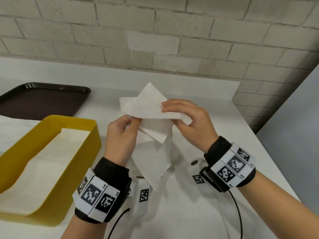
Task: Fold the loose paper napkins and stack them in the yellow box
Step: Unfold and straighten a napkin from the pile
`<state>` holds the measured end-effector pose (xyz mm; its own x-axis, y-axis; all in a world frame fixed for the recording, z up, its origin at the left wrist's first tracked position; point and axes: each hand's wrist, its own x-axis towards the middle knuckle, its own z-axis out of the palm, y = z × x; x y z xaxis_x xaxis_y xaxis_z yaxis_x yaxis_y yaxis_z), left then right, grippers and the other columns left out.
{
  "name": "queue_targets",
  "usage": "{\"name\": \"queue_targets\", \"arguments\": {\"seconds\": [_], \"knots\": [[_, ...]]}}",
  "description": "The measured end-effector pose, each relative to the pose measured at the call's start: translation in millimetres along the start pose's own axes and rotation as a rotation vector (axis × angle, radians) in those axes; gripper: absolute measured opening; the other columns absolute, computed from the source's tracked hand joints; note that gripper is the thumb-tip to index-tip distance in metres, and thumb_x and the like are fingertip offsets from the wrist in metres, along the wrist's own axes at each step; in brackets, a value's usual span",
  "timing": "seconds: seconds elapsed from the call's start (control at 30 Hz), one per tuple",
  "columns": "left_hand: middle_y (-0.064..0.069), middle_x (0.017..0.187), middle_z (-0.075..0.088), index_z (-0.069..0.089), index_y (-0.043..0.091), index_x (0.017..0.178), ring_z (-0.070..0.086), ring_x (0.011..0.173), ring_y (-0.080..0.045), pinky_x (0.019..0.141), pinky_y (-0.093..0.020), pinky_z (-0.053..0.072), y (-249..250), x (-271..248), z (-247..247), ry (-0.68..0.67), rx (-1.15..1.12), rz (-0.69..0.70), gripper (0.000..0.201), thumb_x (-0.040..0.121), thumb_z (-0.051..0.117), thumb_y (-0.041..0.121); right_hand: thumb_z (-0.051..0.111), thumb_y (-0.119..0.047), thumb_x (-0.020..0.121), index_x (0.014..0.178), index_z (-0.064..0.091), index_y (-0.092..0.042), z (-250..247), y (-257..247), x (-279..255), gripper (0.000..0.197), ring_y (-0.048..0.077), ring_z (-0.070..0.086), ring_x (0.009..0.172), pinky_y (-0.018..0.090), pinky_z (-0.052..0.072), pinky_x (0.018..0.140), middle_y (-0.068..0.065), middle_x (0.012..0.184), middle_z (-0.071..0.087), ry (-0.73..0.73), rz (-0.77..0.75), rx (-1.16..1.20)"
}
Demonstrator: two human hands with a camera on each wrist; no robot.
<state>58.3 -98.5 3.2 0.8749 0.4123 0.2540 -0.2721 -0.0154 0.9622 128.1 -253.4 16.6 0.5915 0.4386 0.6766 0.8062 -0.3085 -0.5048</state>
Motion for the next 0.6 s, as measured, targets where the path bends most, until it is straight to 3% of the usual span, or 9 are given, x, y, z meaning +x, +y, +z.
{"name": "queue_targets", "arguments": {"seconds": [0.07, 0.17, 0.27, 0.33, 0.37, 0.43, 0.5, 0.53, 0.6], "knots": [[0.016, 0.083, 0.071, 0.07, 0.021, 0.091, 0.062, 0.087, -0.001, 0.079, -0.013, 0.049, -2.2, 0.5, -3.7, -0.027, 0.0, -0.009, 0.013, 0.088, 0.059, 0.015, 0.057, -0.017, 0.084, 0.099, 0.069, -0.014, -12.4, -5.3, 8.5, 0.019, 0.004, 0.061, 0.101, 0.028, 0.048, 0.094, -0.009, 0.1, 0.066, 0.029, 0.023, 0.085], [0.014, 0.111, 0.063, 0.063, 0.028, 0.108, 0.056, 0.103, 0.006, 0.085, -0.008, 0.046, -6.2, 1.6, -11.0, -0.059, 0.095, 0.019, 0.029, 0.086, 0.062, 0.01, 0.058, -0.015, 0.087, 0.095, 0.061, -0.024, -42.5, -16.3, 23.9, 0.013, -0.013, 0.057, 0.086, 0.005, 0.041, 0.082, -0.028, 0.09, 0.061, -0.048, -0.011, 0.125], [0.011, 0.119, 0.058, 0.06, 0.035, 0.104, 0.051, 0.101, 0.017, 0.076, 0.001, 0.04, -3.2, 2.2, -15.7, -0.091, 0.052, 0.039, 0.04, 0.085, 0.058, 0.0, 0.057, -0.014, 0.085, 0.089, 0.061, -0.033, -73.2, -32.7, 38.3, 0.019, -0.011, 0.059, 0.083, 0.006, 0.041, 0.079, -0.032, 0.083, 0.064, -0.278, -0.009, 0.117], [0.005, 0.123, 0.058, 0.061, 0.031, 0.106, 0.051, 0.104, 0.017, 0.08, 0.001, 0.038, -0.4, 2.5, -16.6, -0.108, 0.006, 0.038, 0.033, 0.08, 0.056, 0.011, 0.063, -0.021, 0.081, 0.083, 0.069, -0.032, -85.4, -41.6, 46.8, 0.013, -0.008, 0.061, 0.083, 0.008, 0.043, 0.079, -0.028, 0.084, 0.067, -0.415, 0.021, 0.121], [0.004, 0.124, 0.059, 0.062, 0.031, 0.106, 0.051, 0.108, 0.013, 0.087, -0.002, 0.037, 0.0, 2.4, -16.6, -0.119, -0.01, 0.047, 0.032, 0.077, 0.054, 0.019, 0.067, -0.025, 0.078, 0.082, 0.071, -0.029, -89.1, -45.3, 51.2, 0.007, -0.006, 0.062, 0.082, 0.009, 0.045, 0.079, -0.024, 0.084, 0.068, -0.456, 0.033, 0.135], [0.004, 0.124, 0.062, 0.067, 0.035, 0.106, 0.051, 0.12, -0.001, 0.105, -0.023, 0.036, -0.1, -0.1, -14.3, -0.147, -0.059, 0.062, 0.032, 0.078, 0.052, 0.038, 0.07, -0.028, 0.075, 0.081, 0.069, -0.028, -89.6, -52.2, 59.9, 0.006, -0.004, 0.063, 0.081, 0.01, 0.046, 0.078, -0.021, 0.083, 0.069, -0.509, 0.036, 0.153], [0.004, 0.122, 0.064, 0.069, 0.04, 0.103, 0.051, 0.123, -0.014, 0.109, -0.044, 0.033, -0.6, -2.9, -10.4, -0.193, -0.093, 0.074, 0.033, 0.079, 0.048, 0.048, 0.069, -0.03, 0.075, 0.084, 0.065, -0.028, -82.0, -56.2, 67.7, 0.01, -0.005, 0.062, 0.083, 0.008, 0.044, 0.079, -0.021, 0.083, 0.068, -0.565, 0.022, 0.111], [0.004, 0.121, 0.064, 0.069, 0.041, 0.103, 0.051, 0.123, -0.016, 0.109, -0.046, 0.034, -0.6, -4.2, -8.3, -0.223, -0.099, 0.082, 0.033, 0.079, 0.048, 0.05, 0.067, -0.034, 0.076, 0.086, 0.064, -0.028, -76.0, -57.0, 70.9, 0.012, -0.004, 0.061, 0.087, 0.009, 0.043, 0.082, -0.019, 0.088, 0.067, -0.594, 0.0, 0.07], [0.01, 0.115, 0.067, 0.069, 0.044, 0.102, 0.056, 0.116, -0.01, 0.102, -0.035, 0.041, 2.1, -8.7, -3.3, -0.275, -0.114, 0.102, 0.03, 0.08, 0.05, 0.052, 0.062, -0.035, 0.08, 0.088, 0.064, -0.024, -63.9, -54.8, 75.6, 0.014, -0.002, 0.056, 0.098, 0.01, 0.038, 0.092, -0.012, 0.101, 0.062, -0.641, -0.031, -0.003]]}}
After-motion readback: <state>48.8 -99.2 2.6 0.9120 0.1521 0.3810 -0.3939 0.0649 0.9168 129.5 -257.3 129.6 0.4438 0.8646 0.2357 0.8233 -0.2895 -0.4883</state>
